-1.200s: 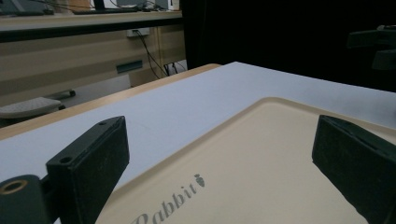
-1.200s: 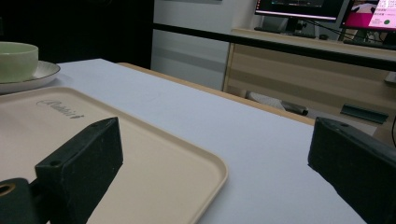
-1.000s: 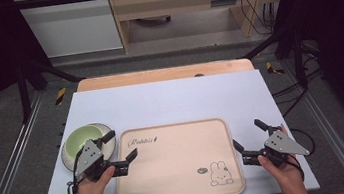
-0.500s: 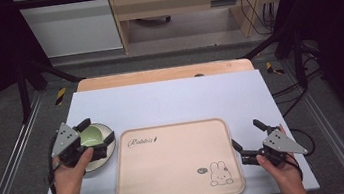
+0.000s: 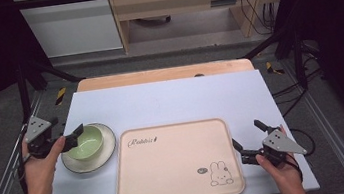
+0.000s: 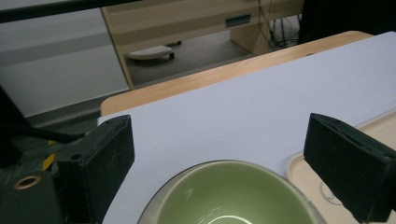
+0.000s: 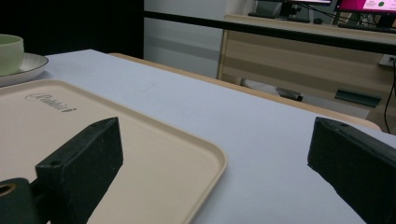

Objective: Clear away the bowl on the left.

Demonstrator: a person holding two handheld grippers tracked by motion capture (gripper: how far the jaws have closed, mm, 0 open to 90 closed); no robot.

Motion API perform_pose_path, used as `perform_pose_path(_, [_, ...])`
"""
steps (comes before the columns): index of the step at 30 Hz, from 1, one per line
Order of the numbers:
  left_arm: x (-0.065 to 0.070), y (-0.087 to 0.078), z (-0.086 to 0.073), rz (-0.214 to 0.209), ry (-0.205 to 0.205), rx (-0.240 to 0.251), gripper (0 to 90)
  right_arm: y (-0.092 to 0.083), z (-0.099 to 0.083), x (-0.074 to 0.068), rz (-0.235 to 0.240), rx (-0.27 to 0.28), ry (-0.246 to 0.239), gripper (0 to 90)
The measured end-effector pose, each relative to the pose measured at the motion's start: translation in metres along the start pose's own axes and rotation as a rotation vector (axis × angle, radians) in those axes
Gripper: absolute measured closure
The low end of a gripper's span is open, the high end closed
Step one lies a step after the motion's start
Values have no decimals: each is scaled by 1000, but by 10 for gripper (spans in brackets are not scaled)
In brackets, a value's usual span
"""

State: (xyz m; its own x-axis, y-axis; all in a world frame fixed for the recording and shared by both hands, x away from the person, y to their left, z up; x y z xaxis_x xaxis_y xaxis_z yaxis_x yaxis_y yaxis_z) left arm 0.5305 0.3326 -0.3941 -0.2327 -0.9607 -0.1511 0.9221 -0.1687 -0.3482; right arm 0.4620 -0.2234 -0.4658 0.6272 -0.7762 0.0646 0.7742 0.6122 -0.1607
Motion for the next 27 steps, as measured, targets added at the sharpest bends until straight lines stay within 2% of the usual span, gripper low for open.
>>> perform_pose_path(1, [0,0,0,0,0,0,86,0,0,0,0,0,0,35])
perform_pose_path(2, [-9,3,-6,35,-12,-44,87,0,0,0,1,1,-4,35])
perform_pose_path(6, [-20,6,-12,84,0,-71,106,0,0,0,1,-2,-4,35])
perform_pose_path(7, [-22,8,-14,92,-13,-83,128,1,0,-1,2,-5,-6,35])
perform_pose_path(8, [-25,13,-21,72,-50,-133,143,1,-1,-1,2,-7,-6,35])
perform_pose_path(9, [-25,13,-21,72,-50,-133,171,1,-1,-1,3,-8,-6,35])
perform_pose_path(10, [-27,17,-28,77,-68,-189,215,1,-1,-1,3,-9,-4,35])
perform_pose_path(11, [-27,17,-28,77,-68,-189,241,1,-1,-1,3,-9,-4,35])
perform_pose_path(12, [-24,21,-35,69,-59,-234,250,2,-1,-1,4,-9,-6,35])
perform_pose_path(14, [-21,25,-40,64,-43,-270,320,2,-2,0,4,-10,-5,35])
perform_pose_path(16, [-21,28,-46,64,-30,-311,352,2,-2,0,4,-13,-2,35])
perform_pose_path(17, [-21,28,-46,64,-30,-311,376,2,-2,0,4,-13,-2,35])
perform_pose_path(18, [-21,32,-51,57,-47,-334,388,2,-2,0,5,-13,1,35])
perform_pose_path(20, [-20,34,-56,44,-54,-362,440,2,-2,0,6,-13,-1,35])
perform_pose_path(21, [-20,34,-56,44,-54,-362,451,2,-2,0,6,-13,-1,35])
perform_pose_path(22, [-20,35,-59,41,-45,-382,455,2,-3,-1,8,-19,0,35])
perform_pose_path(23, [-20,35,-62,43,-44,-400,455,2,-3,-1,8,-19,0,35])
perform_pose_path(24, [-23,35,-66,59,-51,-412,498,3,-3,-1,12,-21,-3,35])
perform_pose_path(27, [-22,36,-70,48,-62,-437,518,3,-4,-1,14,-27,-3,35])
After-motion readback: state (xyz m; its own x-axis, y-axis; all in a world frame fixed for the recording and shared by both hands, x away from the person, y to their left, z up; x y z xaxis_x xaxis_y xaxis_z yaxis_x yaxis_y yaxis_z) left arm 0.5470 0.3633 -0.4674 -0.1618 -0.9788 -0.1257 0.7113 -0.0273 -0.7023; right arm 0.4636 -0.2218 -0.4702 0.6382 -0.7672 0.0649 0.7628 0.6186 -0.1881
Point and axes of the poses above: each handheld gripper's, and its own axes: y roughly forward along the jaws, z roughly out of its top, x roughly to its right, the point moved 6 cm from there along y, roughly forward along the jaws, and after that the axes turned 10 degrees about z, right-handed, at the moved point
